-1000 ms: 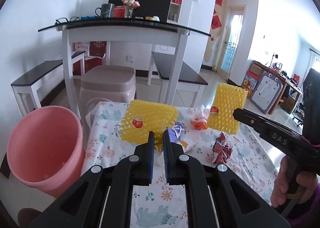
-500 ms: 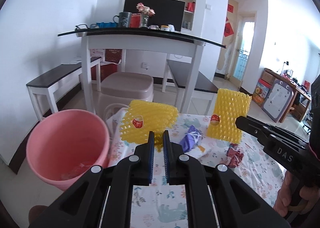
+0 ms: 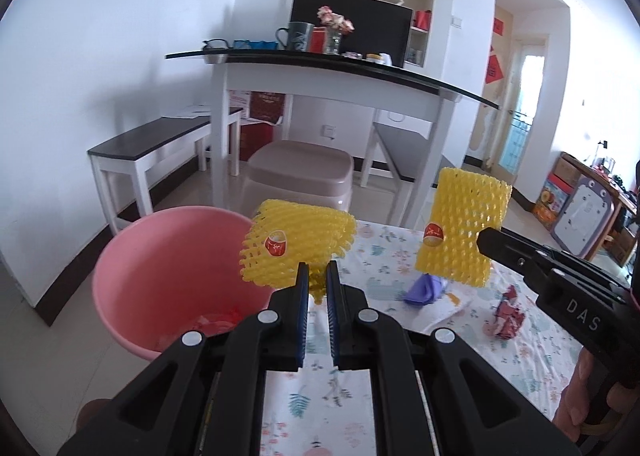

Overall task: Collect trash
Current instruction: 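Carry both yellow mesh sleeves over the pink bucket and open both grippers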

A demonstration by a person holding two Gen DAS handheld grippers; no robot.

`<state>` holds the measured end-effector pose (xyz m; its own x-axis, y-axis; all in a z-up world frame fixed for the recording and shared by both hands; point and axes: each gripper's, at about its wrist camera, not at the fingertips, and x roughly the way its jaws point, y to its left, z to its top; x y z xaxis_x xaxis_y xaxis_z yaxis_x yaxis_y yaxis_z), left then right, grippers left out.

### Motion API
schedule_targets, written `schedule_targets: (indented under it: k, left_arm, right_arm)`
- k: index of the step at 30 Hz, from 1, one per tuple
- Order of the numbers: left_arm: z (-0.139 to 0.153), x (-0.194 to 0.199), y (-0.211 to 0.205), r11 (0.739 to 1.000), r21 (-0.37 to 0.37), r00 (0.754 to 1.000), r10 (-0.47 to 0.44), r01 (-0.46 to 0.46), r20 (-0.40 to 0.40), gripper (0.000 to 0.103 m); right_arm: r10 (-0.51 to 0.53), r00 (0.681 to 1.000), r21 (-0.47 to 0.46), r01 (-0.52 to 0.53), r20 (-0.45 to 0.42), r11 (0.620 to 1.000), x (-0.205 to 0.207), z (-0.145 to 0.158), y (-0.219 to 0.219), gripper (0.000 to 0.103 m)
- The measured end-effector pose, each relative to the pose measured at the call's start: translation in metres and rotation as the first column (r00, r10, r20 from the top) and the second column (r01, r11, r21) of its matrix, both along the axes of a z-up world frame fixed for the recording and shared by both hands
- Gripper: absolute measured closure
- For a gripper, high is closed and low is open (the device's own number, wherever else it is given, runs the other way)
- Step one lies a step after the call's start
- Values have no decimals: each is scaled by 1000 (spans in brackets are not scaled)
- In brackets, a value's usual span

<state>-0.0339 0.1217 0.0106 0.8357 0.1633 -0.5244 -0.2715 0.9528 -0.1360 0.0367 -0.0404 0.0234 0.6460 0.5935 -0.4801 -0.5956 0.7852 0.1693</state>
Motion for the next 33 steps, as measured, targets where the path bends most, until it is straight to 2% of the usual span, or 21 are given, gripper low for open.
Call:
schedule_targets:
  k: [13,21,33]
  left_arm:
    - [-16,-14,57,993,-11,993,119,-119,-4,95]
    - [-35,-24,94,982,-33,982,185,-186,-34,95]
    - [-59,-19,114,974,-66,973,208,-215,-99,95]
  right_arm:
    - [89,995,-10,-90,-38,996,5,-11,63,96]
    - [158,987,-49,-160,-42,986,4,-21,109,96]
    - [223,973,-106,-229,-68,968,10,-40,158,96]
